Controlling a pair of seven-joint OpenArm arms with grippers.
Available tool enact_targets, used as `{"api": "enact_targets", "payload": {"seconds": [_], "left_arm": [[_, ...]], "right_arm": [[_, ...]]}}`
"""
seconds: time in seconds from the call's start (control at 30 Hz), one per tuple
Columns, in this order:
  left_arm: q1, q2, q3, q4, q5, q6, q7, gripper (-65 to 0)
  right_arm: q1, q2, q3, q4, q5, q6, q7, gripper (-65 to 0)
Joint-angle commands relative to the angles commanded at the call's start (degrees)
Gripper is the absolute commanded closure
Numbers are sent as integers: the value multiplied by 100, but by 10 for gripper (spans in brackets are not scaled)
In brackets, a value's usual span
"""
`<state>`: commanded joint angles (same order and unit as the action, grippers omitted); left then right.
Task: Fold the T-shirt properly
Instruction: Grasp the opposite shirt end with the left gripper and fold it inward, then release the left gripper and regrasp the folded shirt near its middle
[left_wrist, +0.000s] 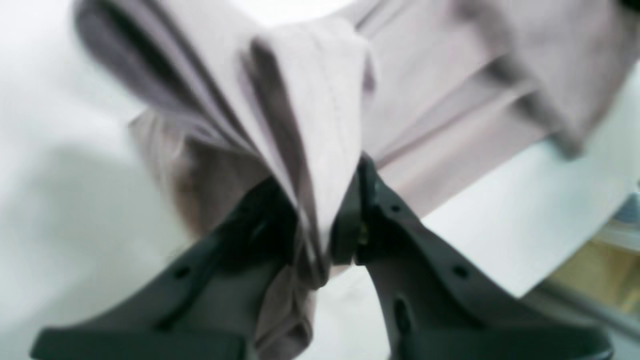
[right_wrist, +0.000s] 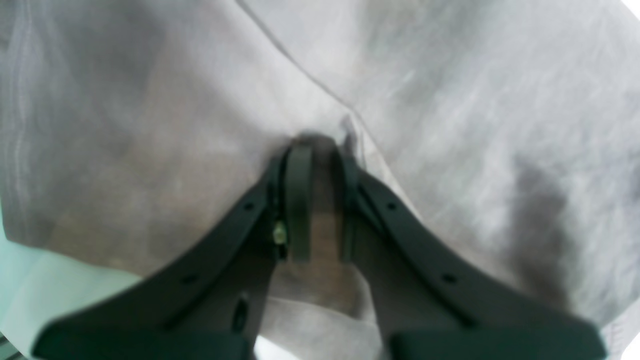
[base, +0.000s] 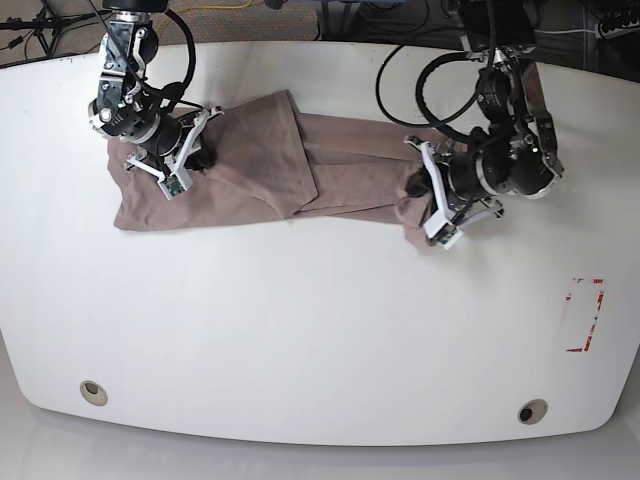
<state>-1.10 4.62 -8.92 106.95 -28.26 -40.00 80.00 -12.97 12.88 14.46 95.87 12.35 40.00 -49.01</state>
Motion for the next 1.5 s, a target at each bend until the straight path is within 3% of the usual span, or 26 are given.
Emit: {"api": "enact_targets", "payload": {"seconds": [0.27, 0.73, 0.97, 1.07, 1.37, 1.5], "left_arm": [[-9, 438, 18, -202, -18, 0, 0, -63], [-18, 438, 44, -642, -26, 0, 0, -64], [-18, 438, 536, -642, -26, 0, 0, -64], [-79, 438, 695, -642, -26, 0, 0, -104], [-141, 438, 730, -598, -70, 0, 0, -324], [-290, 438, 765, -598, -738, 48, 0, -389]], "right_arm": [[18, 0, -9, 0, 0, 0, 0, -79], [9, 0, -9, 0, 0, 0, 0, -79], [0, 0, -18, 0, 0, 0, 0, -79], [0, 0, -26, 0, 0, 0, 0, -79], [-9, 44, -413, 9, 0, 0, 0, -79], [0, 9, -413, 9, 0, 0, 0, -79]]}}
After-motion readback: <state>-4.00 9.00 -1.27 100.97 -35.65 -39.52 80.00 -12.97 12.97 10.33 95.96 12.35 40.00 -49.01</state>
